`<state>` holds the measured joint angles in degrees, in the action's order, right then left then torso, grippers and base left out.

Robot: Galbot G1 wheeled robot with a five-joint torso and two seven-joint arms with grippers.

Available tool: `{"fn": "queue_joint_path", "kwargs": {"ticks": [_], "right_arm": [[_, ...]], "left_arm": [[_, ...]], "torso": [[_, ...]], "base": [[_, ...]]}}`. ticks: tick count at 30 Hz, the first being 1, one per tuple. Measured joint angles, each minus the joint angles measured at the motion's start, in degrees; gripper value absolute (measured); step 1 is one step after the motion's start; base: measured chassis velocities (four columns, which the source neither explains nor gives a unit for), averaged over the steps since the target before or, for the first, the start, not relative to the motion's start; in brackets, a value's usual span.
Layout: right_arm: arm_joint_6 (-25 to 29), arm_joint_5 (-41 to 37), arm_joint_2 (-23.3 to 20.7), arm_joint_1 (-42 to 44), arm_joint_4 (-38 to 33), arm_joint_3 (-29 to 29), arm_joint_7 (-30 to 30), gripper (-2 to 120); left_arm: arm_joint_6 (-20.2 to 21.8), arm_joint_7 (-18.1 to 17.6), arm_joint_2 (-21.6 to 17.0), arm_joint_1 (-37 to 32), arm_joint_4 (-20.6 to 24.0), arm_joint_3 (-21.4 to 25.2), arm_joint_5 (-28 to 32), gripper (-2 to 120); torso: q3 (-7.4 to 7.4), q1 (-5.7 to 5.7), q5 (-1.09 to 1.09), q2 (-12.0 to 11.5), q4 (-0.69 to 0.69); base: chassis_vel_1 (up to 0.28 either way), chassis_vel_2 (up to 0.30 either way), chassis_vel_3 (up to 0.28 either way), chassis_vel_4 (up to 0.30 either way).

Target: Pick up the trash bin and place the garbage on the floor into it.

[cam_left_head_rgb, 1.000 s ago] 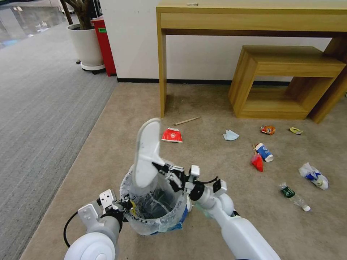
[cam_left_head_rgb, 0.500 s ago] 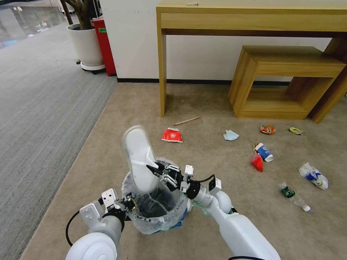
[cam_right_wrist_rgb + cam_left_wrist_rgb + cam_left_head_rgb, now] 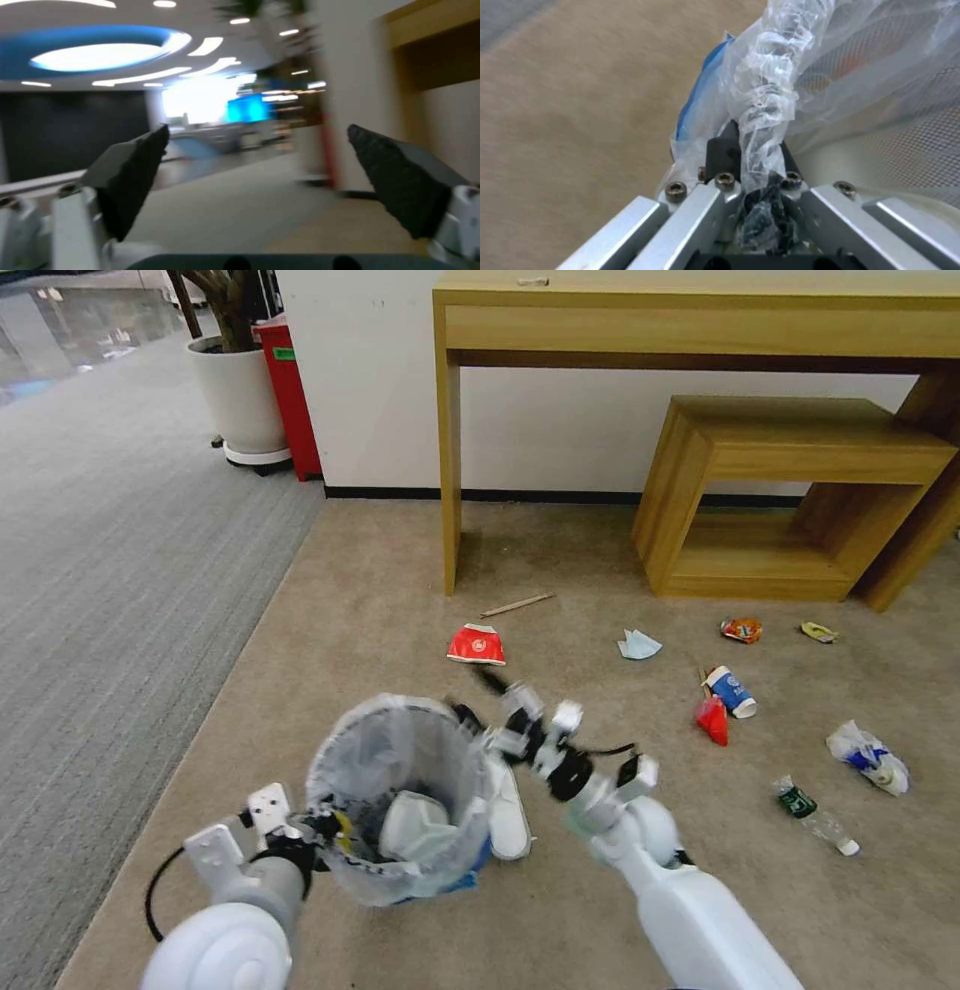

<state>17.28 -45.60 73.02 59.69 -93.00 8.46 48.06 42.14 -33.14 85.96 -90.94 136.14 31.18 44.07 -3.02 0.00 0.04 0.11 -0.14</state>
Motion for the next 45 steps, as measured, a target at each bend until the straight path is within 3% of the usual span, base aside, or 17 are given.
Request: {"fn": "queue_joint_path", "kwargs": {"ticks": [1, 2, 3, 4, 7, 12, 17, 19, 26, 45], "right_arm": [[0.0, 0.0, 0.0, 0.0, 0.0, 0.0, 0.0, 94], [-0.3, 1.7, 0.0, 0.9, -1.9, 1.8, -4.4, 98], [-0.5, 6.9, 0.0, 2.7, -4.9, 5.3, -12.4, 100], [-0.5, 6.9, 0.0, 2.7, -4.9, 5.3, -12.4, 100], [0.8, 12.9, 0.3, 7.0, -9.2, 11.5, -25.5, 100], [1.7, 14.1, 0.8, 11.7, -12.1, 16.3, -32.4, 100], [2.7, 14.7, 1.5, 15.7, -13.5, 19.9, -35.0, 100], [4.7, 15.5, 2.1, 19.2, -13.5, 22.5, -35.1, 100], [9.2, 16.8, 3.8, 22.1, -11.7, 23.9, -34.9, 100], [9.9, 17.8, 5.0, 21.7, -11.6, 22.7, -34.7, 100]], "left_arm": [[0.0, 0.0, 0.0, 0.0, 0.0, 0.0, 0.0, 1], [0.0, -0.1, -0.7, 0.3, -0.2, 1.1, 0.4, 1], [0.0, -0.4, -2.0, 0.7, -0.5, 3.5, 1.0, 1], [0.0, -0.4, -2.0, 0.7, -0.5, 3.5, 1.0, 1], [0.0, -1.3, -4.3, 0.9, -0.9, 8.4, 3.4, 1], [0.0, -2.2, -5.9, 0.8, -0.8, 12.7, 5.9, 1], [0.0, -3.1, -7.0, 0.5, -0.5, 15.7, 8.2, 1], [0.0, -4.6, -7.7, 0.5, -0.5, 19.2, 12.1, 1], [0.0, -5.2, -9.2, -0.3, -1.9, 24.9, 16.7, 1], [0.0, -4.7, -8.2, -0.5, -1.4, 22.2, 15.8, 1]], "torso": [[0.00, 0.00, 0.00, 0.0, 0.00], [0.00, 0.00, 0.00, 0.0, 0.00], [0.00, 0.00, -0.01, 0.0, -0.01], [0.00, 0.00, -0.01, 0.0, -0.01], [0.00, 0.00, -0.01, 0.0, -0.01], [0.00, 0.00, 0.00, 0.0, -0.01], [0.01, 0.00, -0.01, 0.0, -0.01], [0.01, 0.00, -0.01, 0.0, 0.00], [0.01, 0.00, -0.01, 0.0, 0.00], [0.00, 0.00, 0.01, 0.0, 0.00]], "base": [[0.000, 0.000, 0.000, 0.000], [0.000, 0.000, 0.000, 0.000], [0.000, 0.000, 0.000, 0.000], [0.000, 0.000, 0.000, 0.000], [0.000, 0.000, 0.000, 0.000], [0.000, 0.000, 0.000, 0.000], [0.000, 0.000, 0.000, 0.000], [0.000, 0.000, 0.000, 0.000], [0.000, 0.000, 0.000, 0.000], [0.039, 0.042, -0.040, -0.042]]}}
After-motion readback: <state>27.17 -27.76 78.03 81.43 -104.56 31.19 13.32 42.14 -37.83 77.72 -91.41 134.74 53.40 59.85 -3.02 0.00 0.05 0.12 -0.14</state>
